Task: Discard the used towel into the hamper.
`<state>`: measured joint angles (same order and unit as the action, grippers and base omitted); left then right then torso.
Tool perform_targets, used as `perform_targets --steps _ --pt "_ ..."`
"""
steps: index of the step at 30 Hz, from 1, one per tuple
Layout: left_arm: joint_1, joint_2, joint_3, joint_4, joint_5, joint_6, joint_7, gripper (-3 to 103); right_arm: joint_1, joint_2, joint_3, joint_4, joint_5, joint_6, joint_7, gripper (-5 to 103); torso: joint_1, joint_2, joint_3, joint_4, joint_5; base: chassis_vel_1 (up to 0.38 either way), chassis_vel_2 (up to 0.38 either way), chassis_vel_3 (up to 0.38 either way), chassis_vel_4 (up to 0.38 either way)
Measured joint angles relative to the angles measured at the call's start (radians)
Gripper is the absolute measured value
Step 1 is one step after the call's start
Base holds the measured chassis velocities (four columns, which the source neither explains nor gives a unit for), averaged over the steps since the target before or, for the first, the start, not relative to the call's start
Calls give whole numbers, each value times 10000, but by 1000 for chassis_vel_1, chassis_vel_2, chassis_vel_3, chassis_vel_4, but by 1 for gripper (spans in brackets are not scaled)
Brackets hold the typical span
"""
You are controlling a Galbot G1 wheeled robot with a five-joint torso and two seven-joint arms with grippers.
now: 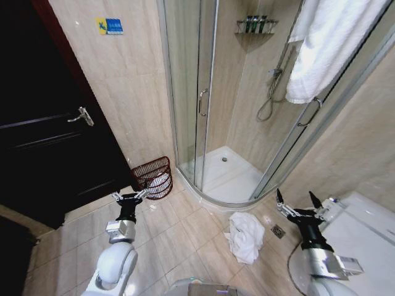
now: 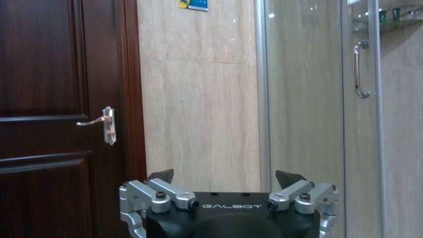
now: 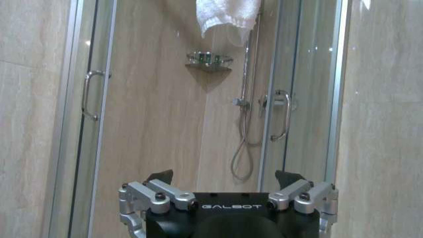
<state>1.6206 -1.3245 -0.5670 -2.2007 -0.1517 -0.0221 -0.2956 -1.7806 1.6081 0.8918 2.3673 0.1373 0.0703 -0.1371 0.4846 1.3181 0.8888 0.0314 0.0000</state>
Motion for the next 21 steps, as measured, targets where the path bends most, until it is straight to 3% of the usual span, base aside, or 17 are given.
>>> perform_targets --steps 13,21 --pt "-75 -64 -134 356 108 -46 149 100 998 -3 -180 206 212 -679 663 100 0 0 0 0 -1 0 0 0 0" --pt "-302 -72 -220 929 112 -469 258 100 2740 -997 -163 13 494 -1341 1128 100 0 0 1 1 0 0 0 0 0"
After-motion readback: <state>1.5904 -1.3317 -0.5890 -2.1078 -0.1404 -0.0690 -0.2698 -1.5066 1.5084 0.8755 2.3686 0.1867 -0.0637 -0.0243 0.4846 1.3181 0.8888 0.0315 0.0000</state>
